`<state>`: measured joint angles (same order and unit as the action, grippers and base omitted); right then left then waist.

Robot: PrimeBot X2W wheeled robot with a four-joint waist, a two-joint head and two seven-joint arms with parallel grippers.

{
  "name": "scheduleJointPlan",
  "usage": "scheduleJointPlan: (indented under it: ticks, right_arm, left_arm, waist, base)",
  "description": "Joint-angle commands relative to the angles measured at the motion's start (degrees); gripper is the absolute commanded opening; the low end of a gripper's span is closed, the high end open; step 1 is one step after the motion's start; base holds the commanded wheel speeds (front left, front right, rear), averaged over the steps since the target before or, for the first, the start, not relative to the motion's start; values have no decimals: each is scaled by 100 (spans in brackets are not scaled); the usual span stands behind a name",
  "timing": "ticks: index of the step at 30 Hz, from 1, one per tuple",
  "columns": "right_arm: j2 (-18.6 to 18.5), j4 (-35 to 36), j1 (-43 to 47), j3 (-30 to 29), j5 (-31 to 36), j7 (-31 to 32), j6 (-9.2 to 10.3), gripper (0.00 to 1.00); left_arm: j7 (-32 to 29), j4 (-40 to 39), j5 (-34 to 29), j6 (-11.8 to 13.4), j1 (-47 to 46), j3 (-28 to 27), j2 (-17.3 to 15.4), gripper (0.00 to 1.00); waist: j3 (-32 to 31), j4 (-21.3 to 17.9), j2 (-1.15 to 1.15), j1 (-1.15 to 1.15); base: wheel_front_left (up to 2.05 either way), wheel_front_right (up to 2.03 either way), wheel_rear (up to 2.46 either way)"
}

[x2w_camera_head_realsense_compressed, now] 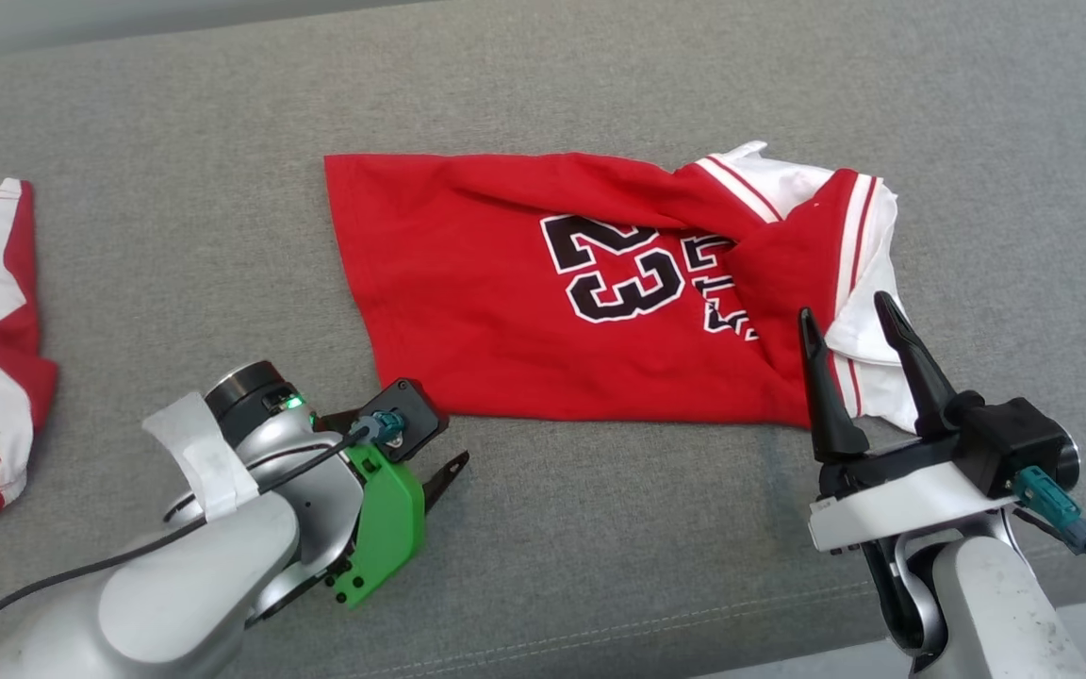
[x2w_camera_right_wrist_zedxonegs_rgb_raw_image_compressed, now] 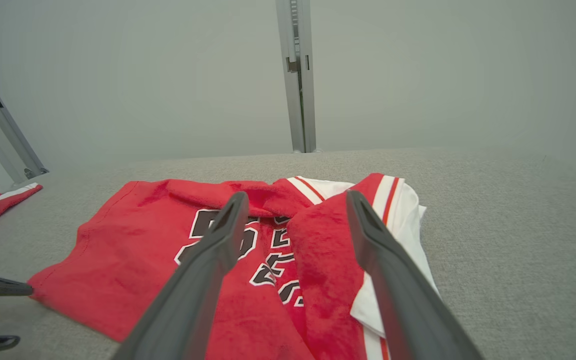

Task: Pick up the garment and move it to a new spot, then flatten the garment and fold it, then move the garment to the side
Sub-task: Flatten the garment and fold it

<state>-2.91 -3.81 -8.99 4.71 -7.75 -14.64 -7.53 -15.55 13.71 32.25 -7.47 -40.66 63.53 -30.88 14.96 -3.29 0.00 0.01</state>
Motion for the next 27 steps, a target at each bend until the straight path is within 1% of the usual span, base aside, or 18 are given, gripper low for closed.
scheduleJointPlan:
  ticks: [1,5,10,11,12,13,14,15,19,22,25,27]
  right_arm:
    - [-8,-22,-101,26,-82,-33,8,100]
    - [-8,-55,-191,44,-117,-65,8,100]
    - [-6,-77,-183,-8,-127,-67,8,100]
    - [-6,-72,-181,-12,-136,-68,8,100]
    - [-6,-57,-184,-20,-145,-70,7,100]
    - [-6,-41,-188,-26,-156,-70,8,100]
    - [-6,-29,-190,-28,-164,-70,8,100]
    - [-5,-21,-196,0,-174,-71,8,100]
    - [-8,6,-220,50,-160,-72,8,100]
    - [-7,11,-209,58,-163,-72,8,100]
    - [-7,-20,-157,32,-146,-72,8,100]
    - [-6,-47,-113,29,-147,-72,8,100]
  left_arm:
    - [-1,72,65,2,-194,155,-106,100]
    - [17,270,251,1,-592,673,-324,100]
    - [-11,382,296,1,-886,923,-422,100]
    - [-47,399,290,1,-911,946,-433,88]
    - [-72,400,287,1,-930,961,-439,55]
    - [-96,365,246,1,-965,969,-442,38]
    - [-110,337,210,1,-987,970,-451,11]
    - [-196,292,113,1,-952,976,-461,0]
    - [-411,77,-213,2,-912,977,-514,0]
    - [-539,-140,-297,2,-847,975,-542,0]
    - [-845,-648,-115,1,-693,980,-537,0]
    - [-1088,-1082,187,1,-646,970,-576,0]
  waist:
    - [271,-295,0,-1]
    - [322,-455,0,-1]
    - [340,-500,0,-1]
    - [345,-501,0,-1]
    - [346,-495,0,-1]
    - [347,-484,0,-1]
    - [349,-472,0,-1]
    - [353,-461,0,-1]
    - [364,-407,0,-1]
    - [353,-377,0,-1]
    - [327,-326,0,-1]
    - [296,-283,0,-1]
  base:
    - [0,0,0]
    - [0,0,0]
    - [0,0,0]
    - [0,0,0]
    - [0,0,0]
    - [0,0,0]
    - [0,0,0]
    - [0,0,0]
    - [0,0,0]
    - [0,0,0]
    - [0,0,0]
    - [0,0,0]
